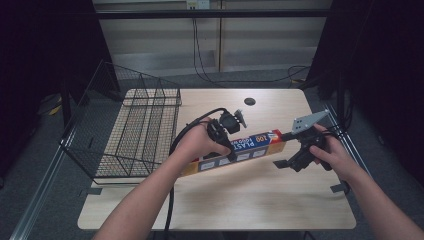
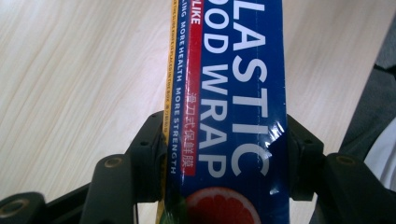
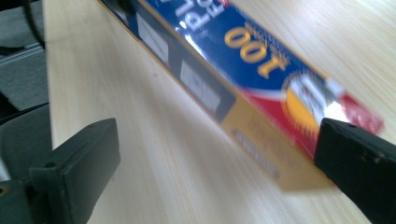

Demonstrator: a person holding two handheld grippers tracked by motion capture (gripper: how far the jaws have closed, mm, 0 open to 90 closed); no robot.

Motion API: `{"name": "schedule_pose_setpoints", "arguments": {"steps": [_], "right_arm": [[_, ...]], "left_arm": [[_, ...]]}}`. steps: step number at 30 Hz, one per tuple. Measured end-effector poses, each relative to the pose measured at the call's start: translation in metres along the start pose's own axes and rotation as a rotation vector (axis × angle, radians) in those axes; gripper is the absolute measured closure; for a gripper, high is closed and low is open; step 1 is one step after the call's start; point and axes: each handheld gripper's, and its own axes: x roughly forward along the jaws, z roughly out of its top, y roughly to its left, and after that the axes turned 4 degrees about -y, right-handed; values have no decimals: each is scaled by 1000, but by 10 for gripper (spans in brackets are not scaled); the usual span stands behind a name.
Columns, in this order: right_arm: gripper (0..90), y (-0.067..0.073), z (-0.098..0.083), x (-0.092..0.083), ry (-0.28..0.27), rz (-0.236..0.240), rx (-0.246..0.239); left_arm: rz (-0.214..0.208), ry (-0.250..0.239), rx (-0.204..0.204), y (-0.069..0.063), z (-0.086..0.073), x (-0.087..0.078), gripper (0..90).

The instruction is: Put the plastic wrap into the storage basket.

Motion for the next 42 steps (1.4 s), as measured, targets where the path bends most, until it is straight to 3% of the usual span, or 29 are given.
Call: {"name": "schedule_pose_setpoints", "arguments": {"steps": [2,3,8,11,13,15,21,22,26,28,35,42], "right_arm": [[18,2,-2,2,-16,3,-10],[0,3,-3,3,-18,6,-9],[15,5,-9,9,-17,-26,-6],[20,7,-17,16,-37,-37,15],[17,8,-20,19,-39,-38,19],[21,9,-24,22,-40,-45,19],[18,13,-30,26,-49,-61,25],[19,13,-30,26,-51,-61,32],[17,12,-32,27,-59,-51,53],[18,13,-34,27,-54,-44,55],[18,13,-38,30,-50,-72,55],[18,13,-40,34,-36,-62,62]], "left_arm": [[12,2,-9,3,-3,-3,438],[9,-3,-35,4,-4,-4,438],[14,-8,-65,10,-7,-8,439],[22,-8,-100,12,-9,-14,438],[28,-10,-96,16,-10,-17,438],[26,-17,-134,19,-12,-20,438],[46,-9,-173,25,-15,-30,439],[49,-5,-162,27,-16,-32,439],[65,-7,-180,31,-18,-38,438],[85,-18,-220,34,-19,-43,439],[105,-15,-244,40,-22,-55,439],[122,-21,-276,43,-23,-65,439]]}}
